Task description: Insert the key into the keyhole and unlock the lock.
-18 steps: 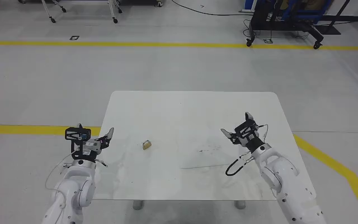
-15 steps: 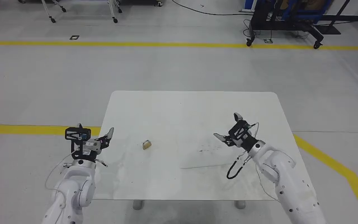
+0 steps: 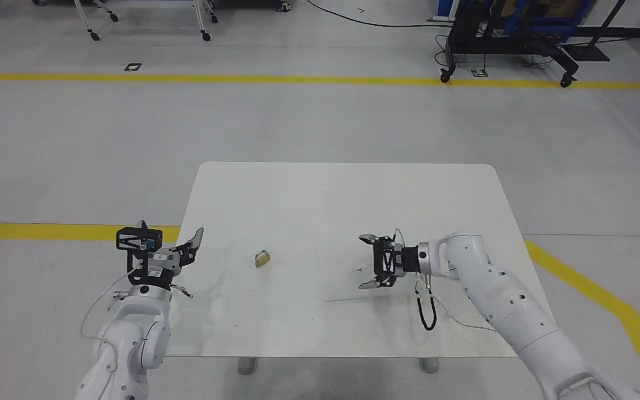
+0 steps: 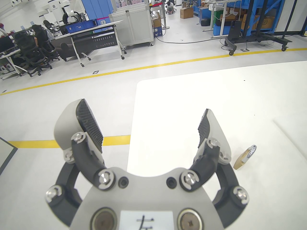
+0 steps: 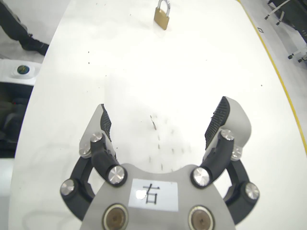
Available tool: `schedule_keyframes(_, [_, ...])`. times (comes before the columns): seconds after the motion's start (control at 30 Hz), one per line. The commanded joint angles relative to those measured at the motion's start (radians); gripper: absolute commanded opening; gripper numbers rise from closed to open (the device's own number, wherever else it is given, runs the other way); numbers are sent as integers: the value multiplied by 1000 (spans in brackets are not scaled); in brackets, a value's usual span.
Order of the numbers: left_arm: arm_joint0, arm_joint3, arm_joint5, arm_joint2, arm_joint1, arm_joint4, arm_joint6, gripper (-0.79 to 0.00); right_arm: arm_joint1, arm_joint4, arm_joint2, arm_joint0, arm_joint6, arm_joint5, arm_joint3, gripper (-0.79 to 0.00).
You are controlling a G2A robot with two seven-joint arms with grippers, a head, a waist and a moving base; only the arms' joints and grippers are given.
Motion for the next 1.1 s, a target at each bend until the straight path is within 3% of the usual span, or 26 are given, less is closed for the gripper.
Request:
schedule_keyframes(0.0, [0, 0, 0, 0, 0, 0, 0, 0, 6, -35, -62, 41, -34, 0, 28, -357])
schedule_keyframes(0.3, [0, 0, 0, 0, 0, 0, 0, 0, 16, -104, -176, 134, -56, 0, 88, -634])
schedule_keyframes(0.33, [0, 0, 0, 0, 0, 0, 0, 0, 16, -106, -179, 138, -53, 0, 89, -739])
schedule_keyframes(0.37, [0, 0, 0, 0, 0, 0, 0, 0, 16, -106, -183, 140, -51, 0, 89, -785])
schedule_keyframes(0.8, [0, 0, 0, 0, 0, 0, 0, 0, -7, -83, -223, 161, 92, 12, 73, -776])
schedule_keyframes(1.07, [0, 0, 0, 0, 0, 0, 0, 0, -11, -64, -221, 168, 99, 38, 75, -785])
